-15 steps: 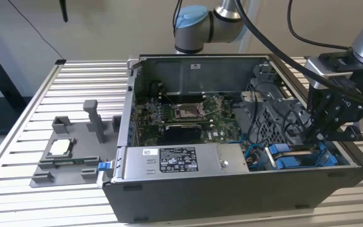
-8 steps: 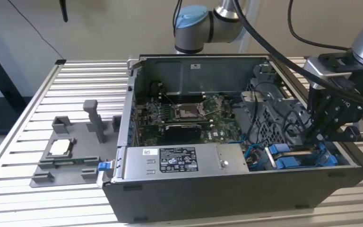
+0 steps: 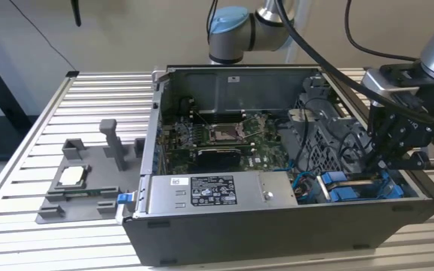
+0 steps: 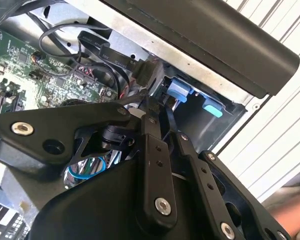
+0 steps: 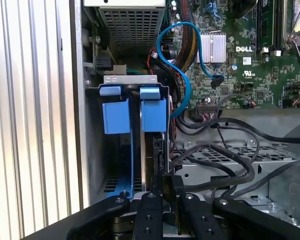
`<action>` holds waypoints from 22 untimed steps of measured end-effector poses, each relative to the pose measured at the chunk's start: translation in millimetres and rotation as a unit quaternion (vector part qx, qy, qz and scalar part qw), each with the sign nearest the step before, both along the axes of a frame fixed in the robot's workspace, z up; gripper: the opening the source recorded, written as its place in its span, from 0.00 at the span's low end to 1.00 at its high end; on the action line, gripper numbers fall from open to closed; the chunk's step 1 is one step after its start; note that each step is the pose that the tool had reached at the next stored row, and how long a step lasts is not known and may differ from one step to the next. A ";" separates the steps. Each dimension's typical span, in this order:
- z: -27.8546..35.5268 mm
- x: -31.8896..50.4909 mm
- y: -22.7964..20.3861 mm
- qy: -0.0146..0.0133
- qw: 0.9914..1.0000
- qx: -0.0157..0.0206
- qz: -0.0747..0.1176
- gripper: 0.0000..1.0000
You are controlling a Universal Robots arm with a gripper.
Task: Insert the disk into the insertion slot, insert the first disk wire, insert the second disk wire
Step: 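Insert the first disk wire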
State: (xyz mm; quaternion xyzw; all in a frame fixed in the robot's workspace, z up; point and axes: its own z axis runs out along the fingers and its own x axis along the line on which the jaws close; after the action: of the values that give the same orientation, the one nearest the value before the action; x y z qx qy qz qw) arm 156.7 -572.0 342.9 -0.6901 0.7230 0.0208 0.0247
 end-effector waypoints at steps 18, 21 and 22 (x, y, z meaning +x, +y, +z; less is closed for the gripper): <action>-3.2 0.9 -0.3 0.000 1.000 0.000 -0.013 0.19; -3.5 1.0 -1.1 0.000 1.000 0.000 -0.014 0.19; -3.5 1.0 -1.1 0.000 1.000 0.000 -0.014 0.19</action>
State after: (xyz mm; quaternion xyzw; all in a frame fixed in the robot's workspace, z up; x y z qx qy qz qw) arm 157.7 -573.1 339.4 -0.6798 0.7327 0.0208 0.0248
